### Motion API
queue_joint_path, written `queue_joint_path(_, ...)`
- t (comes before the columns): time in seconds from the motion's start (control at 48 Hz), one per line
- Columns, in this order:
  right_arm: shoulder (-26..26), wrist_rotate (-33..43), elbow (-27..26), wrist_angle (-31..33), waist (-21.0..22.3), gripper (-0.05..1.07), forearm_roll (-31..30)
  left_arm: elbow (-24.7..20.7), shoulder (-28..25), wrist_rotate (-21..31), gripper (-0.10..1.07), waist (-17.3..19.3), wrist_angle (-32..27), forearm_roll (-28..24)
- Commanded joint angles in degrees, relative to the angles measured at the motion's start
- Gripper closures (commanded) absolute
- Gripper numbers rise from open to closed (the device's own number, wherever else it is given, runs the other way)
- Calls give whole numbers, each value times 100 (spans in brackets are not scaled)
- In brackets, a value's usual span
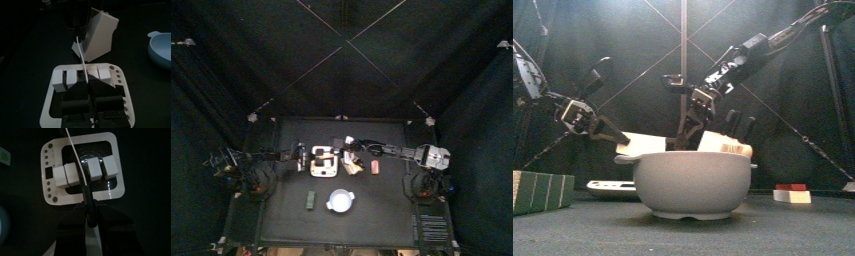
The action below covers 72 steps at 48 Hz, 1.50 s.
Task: Cut sushi roll
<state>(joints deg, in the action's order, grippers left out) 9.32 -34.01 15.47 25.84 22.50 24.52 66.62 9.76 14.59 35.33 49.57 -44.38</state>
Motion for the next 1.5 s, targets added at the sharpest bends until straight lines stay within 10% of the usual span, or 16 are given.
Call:
queue_joint_path(0.0,-237,26,-255,-141,-79,61,26,-9,167,-18,83,-290,62,-62)
queue_joint_path(1.479,-246,18,-18,-114,-185,61,0,-62,-202,-18,83,-466,-114,70)
